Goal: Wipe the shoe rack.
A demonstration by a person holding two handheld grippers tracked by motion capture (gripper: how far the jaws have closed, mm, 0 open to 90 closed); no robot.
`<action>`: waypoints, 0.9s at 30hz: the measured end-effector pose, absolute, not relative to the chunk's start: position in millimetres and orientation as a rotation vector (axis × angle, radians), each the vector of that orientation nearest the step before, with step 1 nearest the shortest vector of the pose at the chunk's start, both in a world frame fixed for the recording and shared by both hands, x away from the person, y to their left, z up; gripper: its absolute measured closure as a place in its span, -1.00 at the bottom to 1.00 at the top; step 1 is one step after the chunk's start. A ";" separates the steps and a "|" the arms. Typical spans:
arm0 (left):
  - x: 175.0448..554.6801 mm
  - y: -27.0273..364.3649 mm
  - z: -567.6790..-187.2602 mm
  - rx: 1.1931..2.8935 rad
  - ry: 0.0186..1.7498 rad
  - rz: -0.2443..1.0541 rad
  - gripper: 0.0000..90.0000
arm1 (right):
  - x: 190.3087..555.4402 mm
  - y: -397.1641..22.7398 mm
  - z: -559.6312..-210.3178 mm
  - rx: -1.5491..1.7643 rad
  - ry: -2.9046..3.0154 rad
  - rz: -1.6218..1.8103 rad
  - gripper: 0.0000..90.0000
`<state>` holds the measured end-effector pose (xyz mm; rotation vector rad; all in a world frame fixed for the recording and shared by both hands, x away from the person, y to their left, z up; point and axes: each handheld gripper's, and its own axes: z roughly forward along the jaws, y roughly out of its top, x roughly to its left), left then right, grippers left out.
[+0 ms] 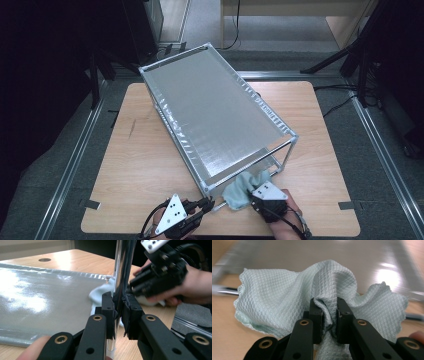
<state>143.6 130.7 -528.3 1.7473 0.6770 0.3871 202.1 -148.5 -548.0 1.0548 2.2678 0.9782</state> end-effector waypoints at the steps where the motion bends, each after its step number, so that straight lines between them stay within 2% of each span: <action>1: 143.7 130.8 -528.3 1.748 0.676 0.387 0.81 | 205.9 -155.6 -547.4 1.085 2.240 0.969 0.75; 10: 144.0 130.9 -528.8 1.749 0.673 0.386 0.81 | 223.6 -226.3 -522.8 1.310 1.902 0.976 0.77; 14: 144.0 130.7 -528.8 1.749 0.674 0.386 0.81 | 222.0 -233.0 -508.9 1.297 1.823 1.022 0.77; 16: 144.0 130.7 -529.0 1.748 0.674 0.387 0.81 | 214.8 -232.7 -487.0 1.243 1.739 1.095 0.78; 21: 143.7 130.7 -529.3 1.747 0.675 0.387 0.81 | 205.3 -236.0 -462.6 1.190 1.635 1.140 0.77; 26: 143.2 130.4 -529.2 1.751 0.680 0.390 0.81 | 214.4 -259.9 -473.4 1.317 1.624 1.073 0.77; 27: 143.3 130.3 -529.2 1.751 0.679 0.391 0.81 | 221.5 -272.0 -487.3 1.398 1.632 1.017 0.77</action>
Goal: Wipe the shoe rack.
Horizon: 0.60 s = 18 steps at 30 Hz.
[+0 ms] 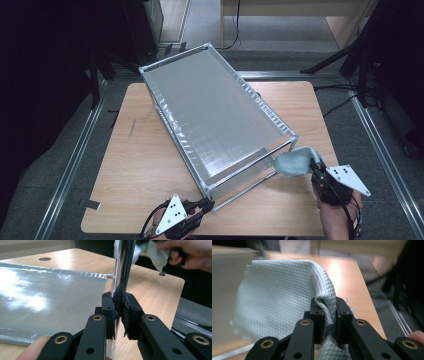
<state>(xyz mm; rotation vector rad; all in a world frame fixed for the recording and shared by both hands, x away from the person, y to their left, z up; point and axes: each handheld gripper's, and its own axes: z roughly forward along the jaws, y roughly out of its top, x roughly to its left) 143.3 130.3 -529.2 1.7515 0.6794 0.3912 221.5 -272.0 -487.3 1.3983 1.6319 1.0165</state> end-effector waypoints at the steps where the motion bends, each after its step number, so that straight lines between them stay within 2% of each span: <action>1: 143.4 130.3 -529.2 1.754 0.679 0.392 0.81 | 224.6 -278.4 -494.0 1.437 1.635 0.997 0.78; 7: 143.9 130.5 -529.6 1.756 0.675 0.391 0.81 | 231.1 -306.5 -509.5 1.557 1.585 0.976 0.79; 15: 143.3 130.1 -529.9 1.759 0.681 0.395 0.81 | 239.4 -289.9 -529.3 1.568 1.744 1.016 0.77; 16: 143.3 130.1 -529.9 1.759 0.681 0.395 0.81 | 240.2 -288.4 -529.9 1.563 1.751 1.024 0.73; 18: 143.2 130.2 -530.1 1.760 0.681 0.396 0.81 | 240.7 -286.9 -529.7 1.566 1.737 1.004 0.48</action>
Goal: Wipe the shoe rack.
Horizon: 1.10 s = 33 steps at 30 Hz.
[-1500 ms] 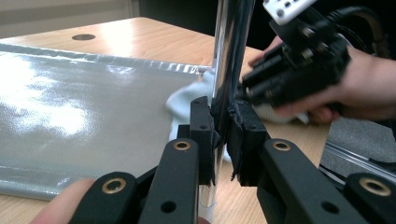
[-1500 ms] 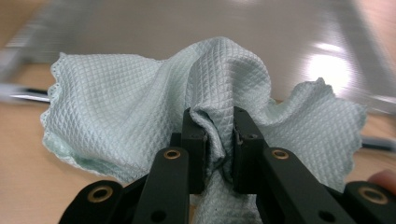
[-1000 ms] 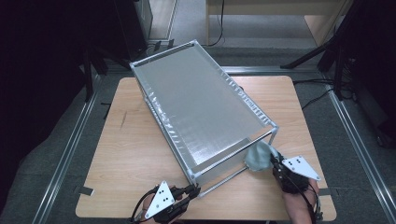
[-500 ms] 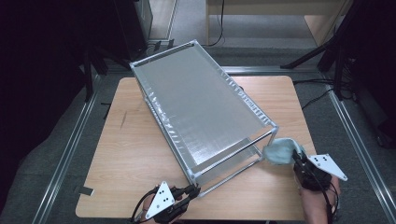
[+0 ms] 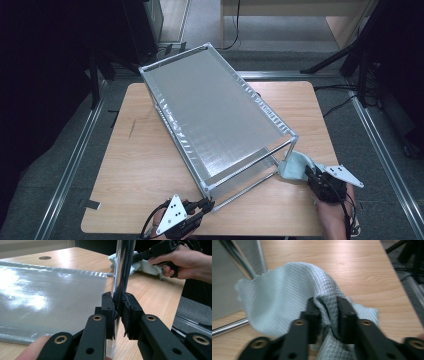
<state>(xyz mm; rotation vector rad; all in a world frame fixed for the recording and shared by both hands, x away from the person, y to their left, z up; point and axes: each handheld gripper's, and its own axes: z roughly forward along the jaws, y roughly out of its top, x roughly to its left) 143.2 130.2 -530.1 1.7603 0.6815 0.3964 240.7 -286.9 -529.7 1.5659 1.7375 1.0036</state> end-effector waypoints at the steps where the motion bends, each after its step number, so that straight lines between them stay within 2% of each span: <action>1: 143.1 130.2 -530.1 1.760 0.682 0.397 0.81 | 240.2 -287.2 -528.3 1.571 1.715 0.983 0.32; 4: 143.2 130.5 -530.4 1.763 0.681 0.396 0.81 | 235.5 -290.4 -516.4 1.573 1.650 0.987 0.03; 7: 143.9 131.0 -530.7 1.764 0.683 0.397 0.81 | 226.5 -285.8 -500.5 1.508 1.618 1.056 0.01; 15: 144.4 130.9 -531.0 1.763 0.688 0.397 0.81 | 227.1 -245.2 -488.9 1.316 1.773 1.191 0.26; 16: 144.4 130.9 -531.1 1.763 0.688 0.398 0.81 | 233.9 -237.6 -489.5 1.321 1.778 1.188 0.42; 21: 144.1 132.0 -531.6 1.757 0.697 0.394 0.81 | 247.5 -226.4 -493.9 1.327 1.783 1.194 0.79; 33: 147.3 141.9 -530.7 1.754 0.732 0.428 0.81 | 264.5 -204.1 -495.1 1.337 1.766 1.173 0.81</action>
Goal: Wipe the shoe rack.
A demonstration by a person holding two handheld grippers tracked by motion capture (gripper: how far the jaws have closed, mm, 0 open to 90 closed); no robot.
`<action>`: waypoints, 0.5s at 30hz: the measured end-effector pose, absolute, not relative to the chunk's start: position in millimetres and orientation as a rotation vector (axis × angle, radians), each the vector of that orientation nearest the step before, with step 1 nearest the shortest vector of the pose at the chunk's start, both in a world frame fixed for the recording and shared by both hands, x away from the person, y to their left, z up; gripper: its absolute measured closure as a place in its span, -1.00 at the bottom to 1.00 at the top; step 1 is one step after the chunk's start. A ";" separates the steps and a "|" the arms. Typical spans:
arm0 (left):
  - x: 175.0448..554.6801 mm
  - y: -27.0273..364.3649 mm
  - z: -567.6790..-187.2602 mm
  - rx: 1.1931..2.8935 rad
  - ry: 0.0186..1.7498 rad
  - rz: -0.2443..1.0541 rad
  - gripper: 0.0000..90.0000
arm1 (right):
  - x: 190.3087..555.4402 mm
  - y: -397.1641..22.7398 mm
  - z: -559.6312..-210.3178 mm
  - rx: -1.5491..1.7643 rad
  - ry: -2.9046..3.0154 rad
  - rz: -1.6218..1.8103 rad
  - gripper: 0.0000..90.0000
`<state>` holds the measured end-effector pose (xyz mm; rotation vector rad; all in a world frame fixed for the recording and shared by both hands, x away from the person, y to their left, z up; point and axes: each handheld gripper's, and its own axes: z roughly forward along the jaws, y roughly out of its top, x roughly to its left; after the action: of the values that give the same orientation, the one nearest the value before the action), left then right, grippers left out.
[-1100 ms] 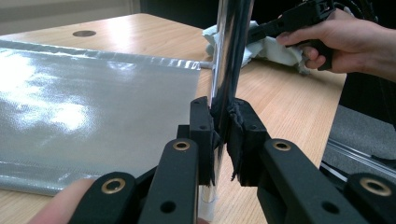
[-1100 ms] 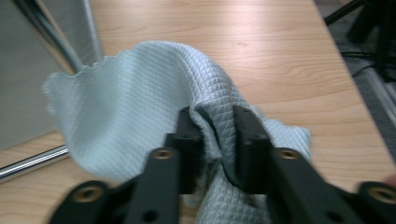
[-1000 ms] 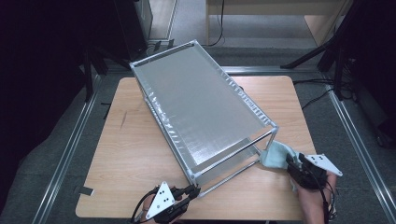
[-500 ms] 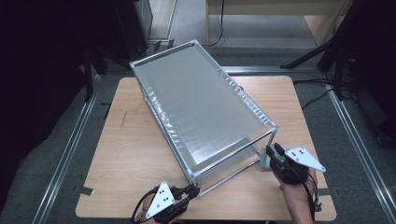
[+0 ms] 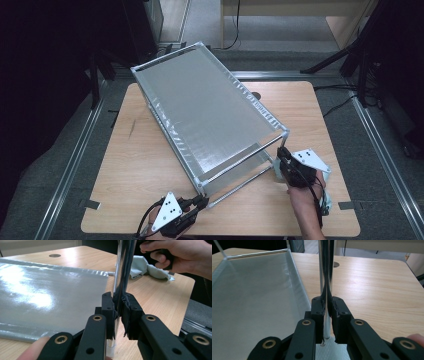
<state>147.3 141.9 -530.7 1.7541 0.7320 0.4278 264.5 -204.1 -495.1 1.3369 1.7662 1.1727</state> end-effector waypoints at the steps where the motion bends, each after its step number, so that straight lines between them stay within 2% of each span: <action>1: 147.0 141.4 -530.5 1.758 0.732 0.433 0.81 | 267.4 -201.3 -494.9 1.337 1.767 1.169 0.81; 15: 151.3 123.9 -529.3 1.772 0.724 0.442 0.82 | 326.7 -158.4 -492.9 1.317 1.785 1.128 0.83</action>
<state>151.3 123.9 -529.3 1.7718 0.7235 0.4422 326.7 -158.4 -492.9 1.3174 1.7850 1.1277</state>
